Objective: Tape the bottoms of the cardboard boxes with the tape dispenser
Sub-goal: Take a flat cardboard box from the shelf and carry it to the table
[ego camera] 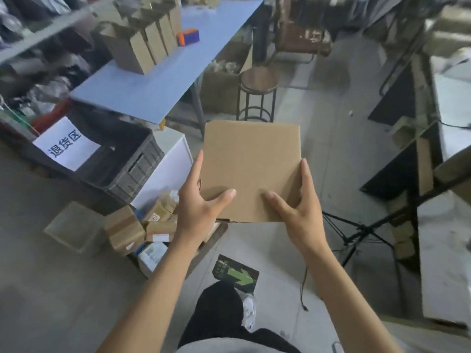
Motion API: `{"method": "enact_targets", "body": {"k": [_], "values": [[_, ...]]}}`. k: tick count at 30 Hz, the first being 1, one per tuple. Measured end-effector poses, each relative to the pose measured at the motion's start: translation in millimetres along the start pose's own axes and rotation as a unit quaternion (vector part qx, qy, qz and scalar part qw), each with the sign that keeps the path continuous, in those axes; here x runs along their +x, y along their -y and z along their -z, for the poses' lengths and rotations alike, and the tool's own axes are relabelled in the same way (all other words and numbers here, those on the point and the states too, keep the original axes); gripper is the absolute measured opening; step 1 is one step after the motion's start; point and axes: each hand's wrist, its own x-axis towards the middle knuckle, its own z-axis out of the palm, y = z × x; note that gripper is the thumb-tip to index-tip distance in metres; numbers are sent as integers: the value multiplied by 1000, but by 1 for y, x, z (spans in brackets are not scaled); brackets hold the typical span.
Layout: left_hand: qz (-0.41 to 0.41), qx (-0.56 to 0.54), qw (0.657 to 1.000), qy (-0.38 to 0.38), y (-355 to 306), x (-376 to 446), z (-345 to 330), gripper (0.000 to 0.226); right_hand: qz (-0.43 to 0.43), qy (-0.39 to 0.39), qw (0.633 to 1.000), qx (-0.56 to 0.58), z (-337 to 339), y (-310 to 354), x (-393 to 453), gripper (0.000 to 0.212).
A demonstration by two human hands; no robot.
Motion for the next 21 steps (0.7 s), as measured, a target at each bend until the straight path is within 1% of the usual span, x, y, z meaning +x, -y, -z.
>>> {"method": "enact_targets", "body": {"k": [3,8,12,14,18,21], "values": [[5,-6,1000,1,2,55,-33,95,-7,-12,1000,-6,13,-8,58,101],[15,-22,1000,0,14,148,-80,95,-10,-6,1000,-5,25,-21,160,101],[12,-31,999,-3,23,234,-111,96,-9,-6,1000,-12,29,-22,249,101],[16,-39,999,3,24,275,-127,96,-23,-4,1000,-3,32,-19,293,100],[10,-35,999,2,20,358,-155,96,-10,-20,1000,-14,39,-15,379,100],[11,-36,999,-5,19,409,-171,96,-13,-13,1000,-13,41,-15,435,101]]}}
